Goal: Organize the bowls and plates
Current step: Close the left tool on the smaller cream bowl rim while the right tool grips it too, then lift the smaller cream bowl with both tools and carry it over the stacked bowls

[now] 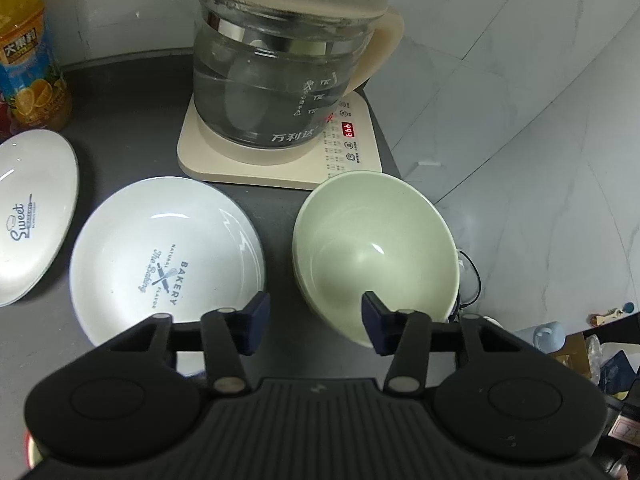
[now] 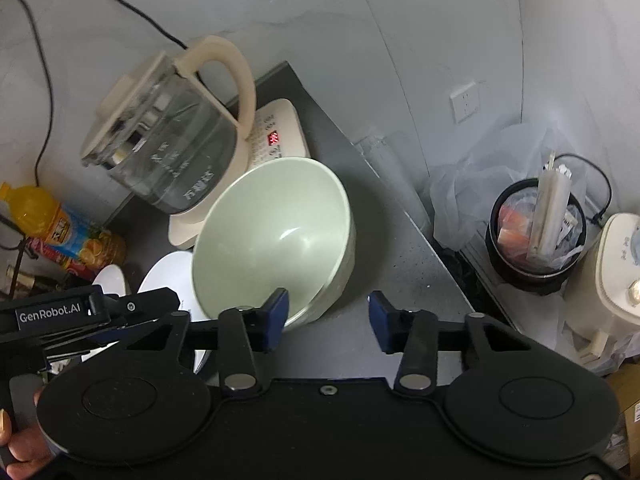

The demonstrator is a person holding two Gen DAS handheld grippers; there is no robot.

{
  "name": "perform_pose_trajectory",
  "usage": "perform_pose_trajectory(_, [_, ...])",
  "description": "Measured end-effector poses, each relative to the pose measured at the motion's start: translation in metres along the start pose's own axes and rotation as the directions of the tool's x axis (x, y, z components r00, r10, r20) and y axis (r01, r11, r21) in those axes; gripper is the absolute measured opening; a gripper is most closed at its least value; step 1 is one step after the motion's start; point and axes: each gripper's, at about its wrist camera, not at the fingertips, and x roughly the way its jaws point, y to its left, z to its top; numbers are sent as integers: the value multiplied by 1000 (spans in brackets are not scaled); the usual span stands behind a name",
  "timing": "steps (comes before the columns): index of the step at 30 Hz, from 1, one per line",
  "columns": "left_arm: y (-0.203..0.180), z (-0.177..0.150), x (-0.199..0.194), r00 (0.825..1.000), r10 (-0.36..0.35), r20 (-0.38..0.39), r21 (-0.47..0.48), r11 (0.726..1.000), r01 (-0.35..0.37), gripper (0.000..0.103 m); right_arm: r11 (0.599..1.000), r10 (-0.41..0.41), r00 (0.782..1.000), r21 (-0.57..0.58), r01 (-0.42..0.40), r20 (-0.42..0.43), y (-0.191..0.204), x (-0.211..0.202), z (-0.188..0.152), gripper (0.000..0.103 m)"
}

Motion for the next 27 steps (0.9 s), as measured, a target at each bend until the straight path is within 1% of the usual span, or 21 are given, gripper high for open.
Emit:
perform_pose_trajectory(1, [0,1,3,1000,-4,-3,-2,1000,4,45,1000,0,1000,8,0,-4,-2,3,1,40])
perform_pose_trajectory(3, [1,2,11,1000,-8,-19,-21,1000,7,39,1000,-2,1000,21,2,-14,-4,10,4,38])
perform_pose_trajectory(4, [1,3,15,1000,-5,-27,-31,1000,4,37,1000,-2,1000,27,2,-19,-5,13,5,36])
perform_pose_trajectory(10, [8,3,35,999,11,-46,-54,998,-13,27,999,-2,999,53,4,-40,-8,31,11,34])
perform_pose_trajectory(16, [12,3,49,998,9,-61,-74,997,-14,18,998,-14,998,55,17,-56,-3,43,12,30])
perform_pose_trajectory(18, [11,4,51,998,5,-60,-78,997,-10,13,998,-20,998,55,23,-64,-1,48,12,28])
perform_pose_trajectory(20, [9,5,53,998,10,-54,-71,997,-13,12,998,-23,997,58,27,-71,1,52,11,27])
perform_pose_trajectory(22, [9,4,54,999,13,-51,-69,997,-16,11,998,-20,997,59,25,-78,3,55,11,23])
perform_pose_trajectory(24, [7,4,53,998,18,-56,-71,997,-22,11,998,-43,996,38,46,-76,7,55,12,22])
perform_pose_trajectory(27, [6,3,49,999,11,-48,-55,998,-14,11,998,-57,995,28,59,-79,9,51,11,21])
